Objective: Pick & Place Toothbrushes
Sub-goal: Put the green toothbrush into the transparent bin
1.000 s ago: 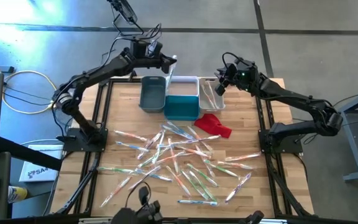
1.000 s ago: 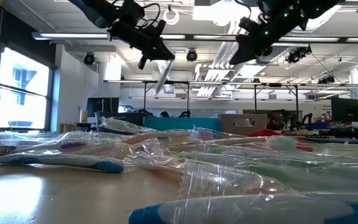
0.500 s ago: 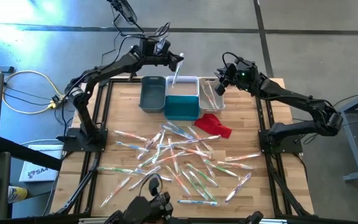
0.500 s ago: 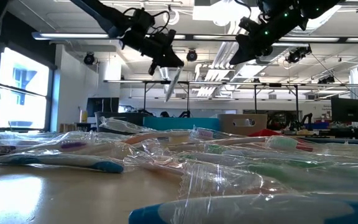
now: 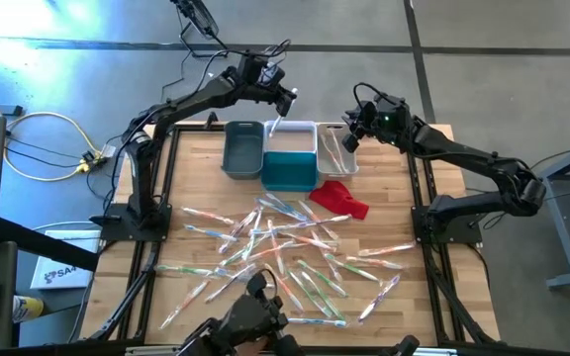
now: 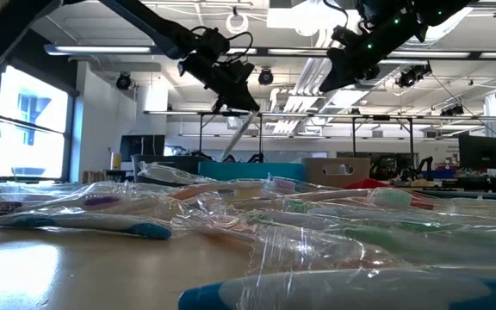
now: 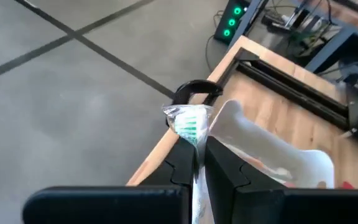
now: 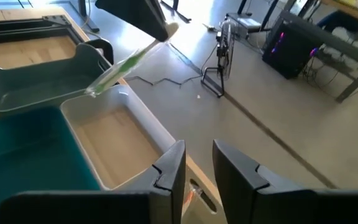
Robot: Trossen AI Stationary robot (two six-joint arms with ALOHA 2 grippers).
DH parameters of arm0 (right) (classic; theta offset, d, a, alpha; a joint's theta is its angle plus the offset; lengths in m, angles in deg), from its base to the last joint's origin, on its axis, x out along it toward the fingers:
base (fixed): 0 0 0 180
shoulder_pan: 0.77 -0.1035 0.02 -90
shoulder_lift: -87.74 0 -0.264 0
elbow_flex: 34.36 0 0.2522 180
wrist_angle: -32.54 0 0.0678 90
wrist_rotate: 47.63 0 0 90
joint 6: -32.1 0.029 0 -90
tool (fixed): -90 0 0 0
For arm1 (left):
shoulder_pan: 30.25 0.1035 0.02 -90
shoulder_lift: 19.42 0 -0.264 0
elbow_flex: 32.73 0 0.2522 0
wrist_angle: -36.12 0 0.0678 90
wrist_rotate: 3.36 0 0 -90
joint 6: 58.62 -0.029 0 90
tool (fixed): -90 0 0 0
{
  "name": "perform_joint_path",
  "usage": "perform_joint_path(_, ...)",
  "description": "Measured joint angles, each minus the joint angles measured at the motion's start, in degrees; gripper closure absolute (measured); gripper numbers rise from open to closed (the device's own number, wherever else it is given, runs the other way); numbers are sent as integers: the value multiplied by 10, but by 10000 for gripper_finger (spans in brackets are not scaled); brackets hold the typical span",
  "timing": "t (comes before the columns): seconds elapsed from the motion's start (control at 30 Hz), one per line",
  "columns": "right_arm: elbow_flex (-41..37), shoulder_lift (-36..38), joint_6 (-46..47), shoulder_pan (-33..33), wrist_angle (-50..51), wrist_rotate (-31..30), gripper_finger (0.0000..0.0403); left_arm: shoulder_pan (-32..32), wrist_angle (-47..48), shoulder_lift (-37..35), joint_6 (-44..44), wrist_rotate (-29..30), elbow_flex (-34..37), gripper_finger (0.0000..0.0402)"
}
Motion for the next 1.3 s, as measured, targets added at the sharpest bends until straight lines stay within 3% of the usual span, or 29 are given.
perform_joint_path(0.4, 0, 0, 14, 0, 9, 2, 335, -34, 4, 43, -58, 5, 0, 387)
perform_joint_path(1.3, 0, 0, 18, 0, 27, 0, 336, -61, 57, 86, -45, 57, 0, 387)
